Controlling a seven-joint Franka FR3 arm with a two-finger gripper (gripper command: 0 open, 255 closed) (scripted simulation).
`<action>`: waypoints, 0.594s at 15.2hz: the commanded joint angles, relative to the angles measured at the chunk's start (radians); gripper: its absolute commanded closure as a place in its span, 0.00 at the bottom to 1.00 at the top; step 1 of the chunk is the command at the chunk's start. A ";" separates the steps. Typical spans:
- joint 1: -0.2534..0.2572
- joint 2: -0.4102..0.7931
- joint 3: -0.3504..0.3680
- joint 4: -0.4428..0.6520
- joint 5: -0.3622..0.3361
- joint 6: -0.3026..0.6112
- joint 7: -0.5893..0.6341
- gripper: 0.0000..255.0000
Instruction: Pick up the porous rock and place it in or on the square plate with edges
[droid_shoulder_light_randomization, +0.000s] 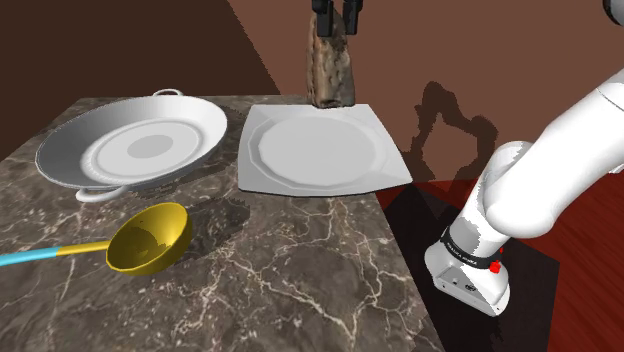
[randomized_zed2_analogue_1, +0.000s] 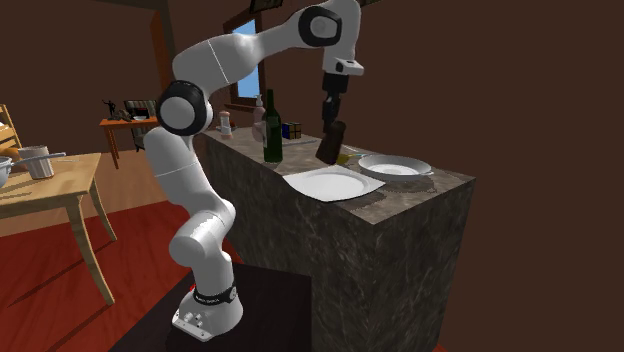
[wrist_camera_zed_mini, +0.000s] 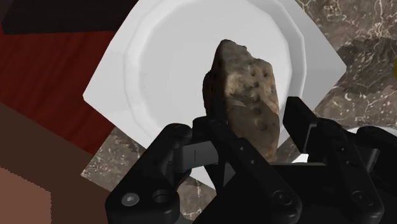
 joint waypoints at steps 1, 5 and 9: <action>0.000 -0.022 -0.004 -0.051 0.002 0.029 -0.012 1.00; 0.001 -0.058 -0.006 -0.144 0.007 0.086 -0.029 1.00; 0.002 -0.089 -0.007 -0.230 0.011 0.140 -0.044 1.00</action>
